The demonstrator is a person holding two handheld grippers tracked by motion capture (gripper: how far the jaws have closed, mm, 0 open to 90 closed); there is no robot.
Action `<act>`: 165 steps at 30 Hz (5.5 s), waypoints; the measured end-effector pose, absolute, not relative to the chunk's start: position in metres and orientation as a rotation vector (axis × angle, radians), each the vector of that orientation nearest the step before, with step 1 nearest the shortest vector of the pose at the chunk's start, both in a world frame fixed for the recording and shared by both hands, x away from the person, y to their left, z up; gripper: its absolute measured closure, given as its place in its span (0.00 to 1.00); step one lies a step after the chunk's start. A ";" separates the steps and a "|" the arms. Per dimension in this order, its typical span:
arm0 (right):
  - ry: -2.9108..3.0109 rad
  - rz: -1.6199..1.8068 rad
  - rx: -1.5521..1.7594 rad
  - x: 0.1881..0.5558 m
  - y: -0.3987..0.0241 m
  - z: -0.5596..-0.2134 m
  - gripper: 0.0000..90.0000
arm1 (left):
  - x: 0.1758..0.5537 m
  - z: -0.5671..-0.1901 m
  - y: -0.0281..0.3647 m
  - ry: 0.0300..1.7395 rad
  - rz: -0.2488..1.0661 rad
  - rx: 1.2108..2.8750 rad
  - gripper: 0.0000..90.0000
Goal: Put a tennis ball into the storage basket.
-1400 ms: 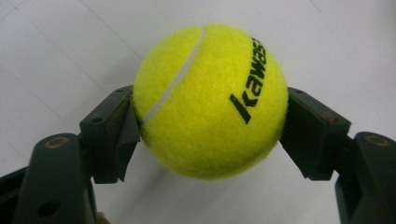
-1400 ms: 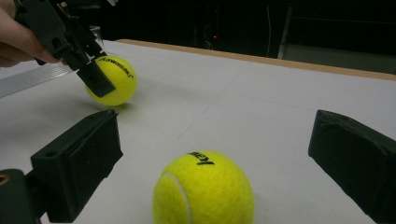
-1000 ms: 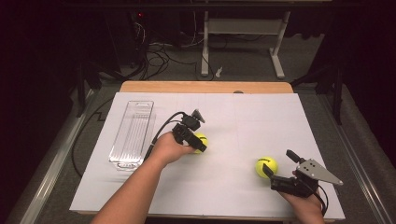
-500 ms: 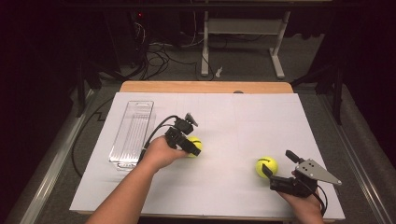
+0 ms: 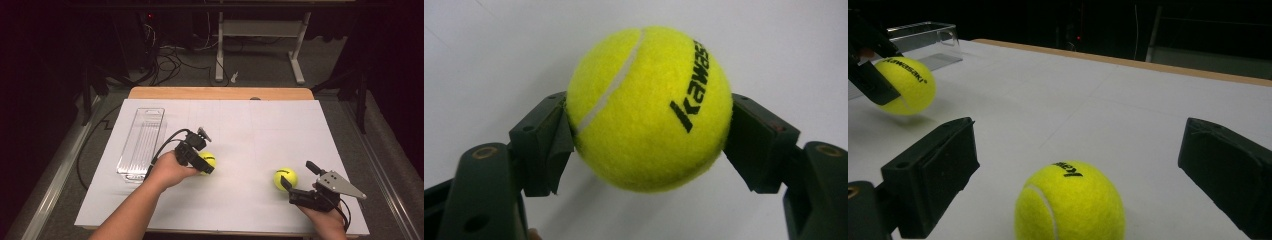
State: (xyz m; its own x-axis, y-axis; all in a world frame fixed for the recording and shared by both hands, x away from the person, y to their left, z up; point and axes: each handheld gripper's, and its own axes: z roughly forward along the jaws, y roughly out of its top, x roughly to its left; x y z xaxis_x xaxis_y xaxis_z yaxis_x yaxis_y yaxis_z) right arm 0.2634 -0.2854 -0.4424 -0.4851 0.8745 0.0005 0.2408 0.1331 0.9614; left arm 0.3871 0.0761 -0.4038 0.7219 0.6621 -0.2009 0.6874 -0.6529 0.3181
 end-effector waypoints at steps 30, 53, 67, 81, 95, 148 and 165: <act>1.815 1.368 1.074 0.262 -0.285 -0.442 0.03 | 0.354 -0.403 0.111 1.044 -0.099 2.558 0.30; 1.817 1.369 1.075 0.262 -0.284 -0.442 0.03 | 0.338 -0.397 0.151 1.087 -0.165 2.531 0.30; 1.819 1.367 1.075 0.262 -0.283 -0.442 0.03 | 0.342 -0.381 0.163 1.102 -0.202 2.521 0.30; 1.818 1.368 1.075 0.262 -0.283 -0.442 0.03 | 0.344 -0.359 0.163 1.129 -0.161 2.484 0.30; 1.819 1.374 1.067 0.262 -0.283 -0.442 0.03 | 0.356 -0.337 0.179 1.157 -0.140 2.492 0.30; 1.823 1.366 1.063 0.262 -0.282 -0.442 0.03 | 0.384 -0.333 0.256 1.459 -0.049 2.393 0.30; 1.822 1.368 1.070 0.262 -0.283 -0.442 0.03 | 0.409 -0.334 0.256 1.554 -0.028 2.377 0.30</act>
